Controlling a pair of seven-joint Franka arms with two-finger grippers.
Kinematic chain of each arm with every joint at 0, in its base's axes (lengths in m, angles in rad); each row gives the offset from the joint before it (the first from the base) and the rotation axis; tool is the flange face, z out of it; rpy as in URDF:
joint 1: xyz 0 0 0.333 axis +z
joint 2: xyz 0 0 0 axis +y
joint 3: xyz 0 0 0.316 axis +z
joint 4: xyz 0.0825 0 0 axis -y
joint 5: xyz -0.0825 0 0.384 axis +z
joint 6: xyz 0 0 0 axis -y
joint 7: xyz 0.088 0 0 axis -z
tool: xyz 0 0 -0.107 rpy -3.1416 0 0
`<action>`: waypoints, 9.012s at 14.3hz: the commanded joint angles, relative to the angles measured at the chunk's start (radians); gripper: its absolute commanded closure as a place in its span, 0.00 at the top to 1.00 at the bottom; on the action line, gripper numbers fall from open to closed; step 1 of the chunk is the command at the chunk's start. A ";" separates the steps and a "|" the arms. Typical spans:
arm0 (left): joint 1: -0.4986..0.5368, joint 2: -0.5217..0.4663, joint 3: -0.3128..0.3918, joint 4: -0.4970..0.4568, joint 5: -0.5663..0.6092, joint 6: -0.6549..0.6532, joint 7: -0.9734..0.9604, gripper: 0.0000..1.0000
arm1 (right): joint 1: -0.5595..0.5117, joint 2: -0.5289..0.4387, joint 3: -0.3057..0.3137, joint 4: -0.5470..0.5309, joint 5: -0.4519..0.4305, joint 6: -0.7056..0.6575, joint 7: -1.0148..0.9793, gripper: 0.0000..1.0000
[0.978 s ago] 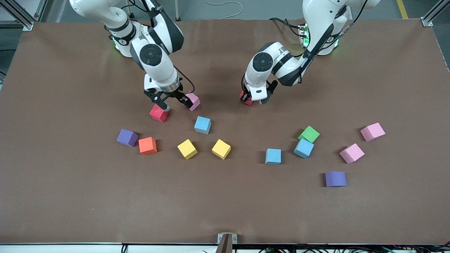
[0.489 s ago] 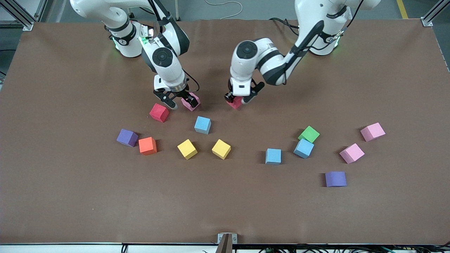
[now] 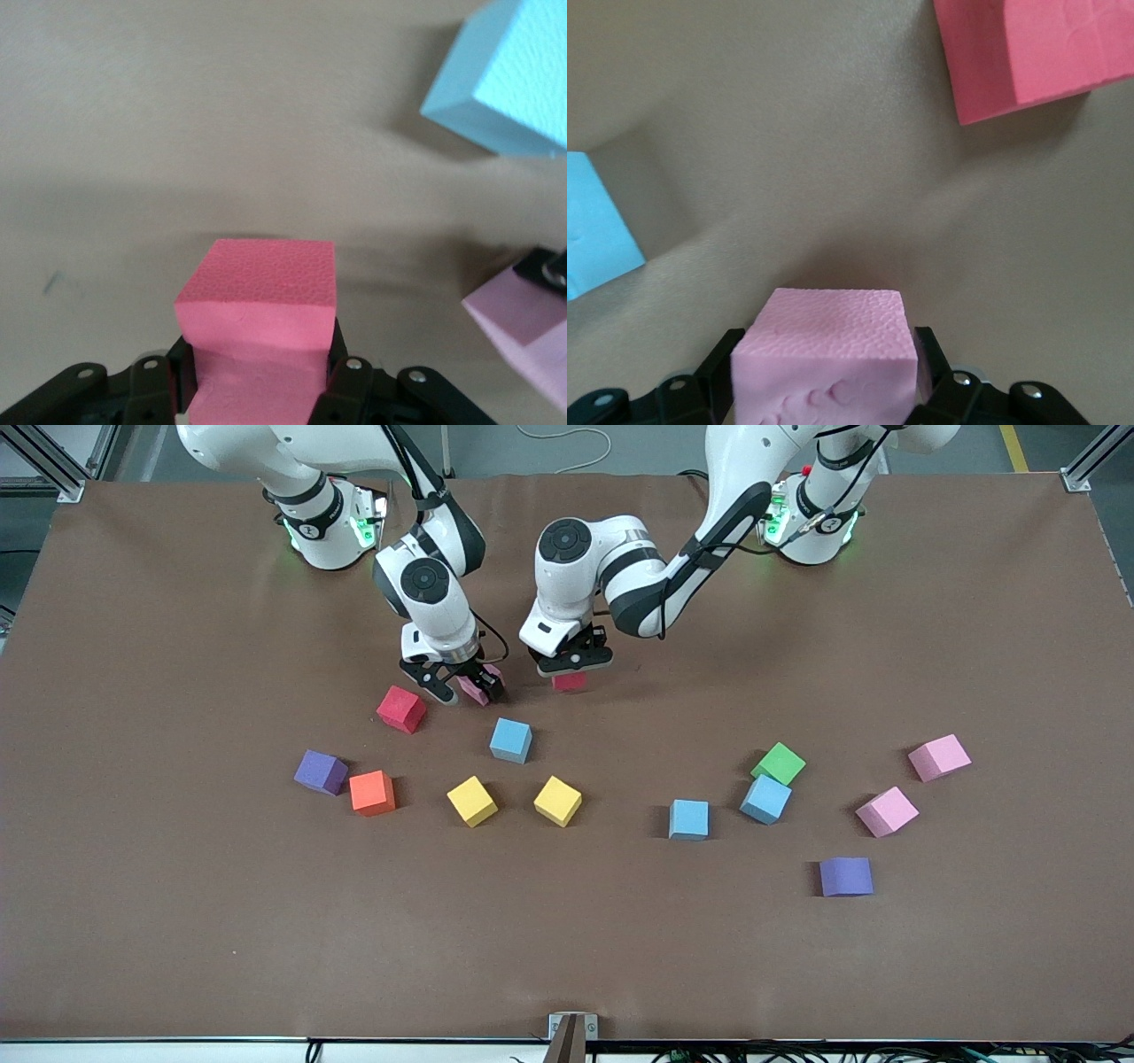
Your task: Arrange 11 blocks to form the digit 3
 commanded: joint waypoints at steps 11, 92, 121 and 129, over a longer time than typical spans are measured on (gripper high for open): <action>-0.055 0.098 0.002 0.106 0.022 -0.136 0.116 0.28 | -0.132 -0.265 -0.039 -0.008 0.012 -0.307 0.086 0.00; 0.338 0.295 0.129 0.478 0.055 -0.202 0.511 0.30 | 0.216 0.122 -0.012 0.217 0.015 -0.110 1.089 0.00; 0.286 -0.078 -0.061 -0.145 -0.031 0.030 -1.350 0.20 | 0.203 -0.062 -0.019 0.216 0.012 -0.338 1.025 1.00; 0.264 -0.100 -0.078 -0.200 -0.022 0.028 -1.474 0.20 | -0.021 -0.072 -0.025 0.314 0.004 -0.383 0.383 1.00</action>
